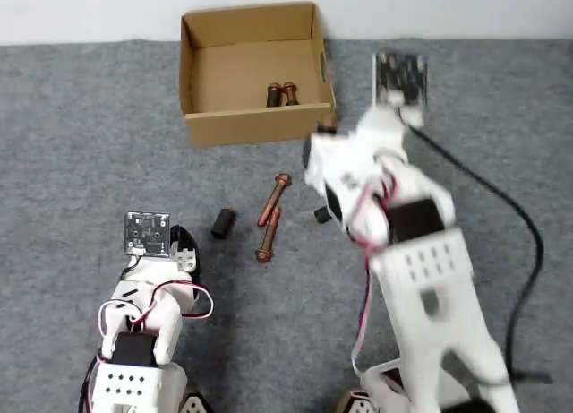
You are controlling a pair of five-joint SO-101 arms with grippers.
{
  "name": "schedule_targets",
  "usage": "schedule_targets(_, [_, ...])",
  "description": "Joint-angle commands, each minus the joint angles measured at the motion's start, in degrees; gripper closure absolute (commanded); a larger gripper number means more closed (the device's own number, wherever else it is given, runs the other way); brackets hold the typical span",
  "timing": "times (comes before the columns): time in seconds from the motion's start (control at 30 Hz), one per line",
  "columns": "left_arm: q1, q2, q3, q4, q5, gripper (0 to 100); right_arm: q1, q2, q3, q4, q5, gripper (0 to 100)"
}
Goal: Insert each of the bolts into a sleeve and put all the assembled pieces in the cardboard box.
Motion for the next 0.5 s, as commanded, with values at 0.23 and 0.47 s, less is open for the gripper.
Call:
schedule_targets(0.23, [-0.5, -0.1, -0.3, 1.7, -0.3, 100, 0.7, 30.4, -37.5, -0.6, -0.3, 99.1])
schedule_targets(0.47, [-0.7, -0.1, -0.2, 1.8, -0.3, 100, 0.7, 48.8, -58.1, -1.6, -0.2, 99.1])
